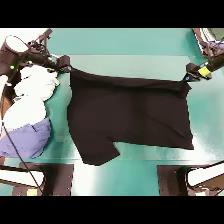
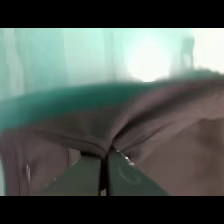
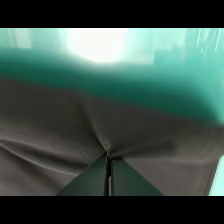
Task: Fold the shirts.
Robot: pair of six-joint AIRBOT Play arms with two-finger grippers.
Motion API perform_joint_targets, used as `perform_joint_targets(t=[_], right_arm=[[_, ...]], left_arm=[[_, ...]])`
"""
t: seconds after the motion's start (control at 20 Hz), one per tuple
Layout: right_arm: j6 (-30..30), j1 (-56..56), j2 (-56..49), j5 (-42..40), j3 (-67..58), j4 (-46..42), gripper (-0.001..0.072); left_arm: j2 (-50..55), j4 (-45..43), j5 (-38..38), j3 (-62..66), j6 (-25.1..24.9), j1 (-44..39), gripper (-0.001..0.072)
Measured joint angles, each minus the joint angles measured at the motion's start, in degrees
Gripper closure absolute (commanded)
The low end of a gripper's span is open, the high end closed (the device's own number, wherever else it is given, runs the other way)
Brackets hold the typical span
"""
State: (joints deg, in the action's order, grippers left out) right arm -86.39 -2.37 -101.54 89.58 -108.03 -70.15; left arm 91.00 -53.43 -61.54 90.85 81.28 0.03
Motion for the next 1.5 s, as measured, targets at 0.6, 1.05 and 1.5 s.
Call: perform_joint_targets(t=[0.6, 1.05, 1.5], right_arm=[[5.03, 1.07, 1.25, -9.86, 6.54, -2.71, 0.0702], [5.64, 1.86, 7.13, -13.70, 22.40, -5.03, 0.0395], [5.97, -3.30, 17.97, -5.51, 26.75, -4.83, 0.0395]], left_arm=[[3.65, -3.45, -6.86, 0.04, -8.35, 1.46, 0.0686], [3.30, -8.24, -8.76, -11.78, -6.03, -0.55, 0.0171], [-14.21, -14.51, -13.53, -26.10, -0.96, -0.90, 0.0171]])
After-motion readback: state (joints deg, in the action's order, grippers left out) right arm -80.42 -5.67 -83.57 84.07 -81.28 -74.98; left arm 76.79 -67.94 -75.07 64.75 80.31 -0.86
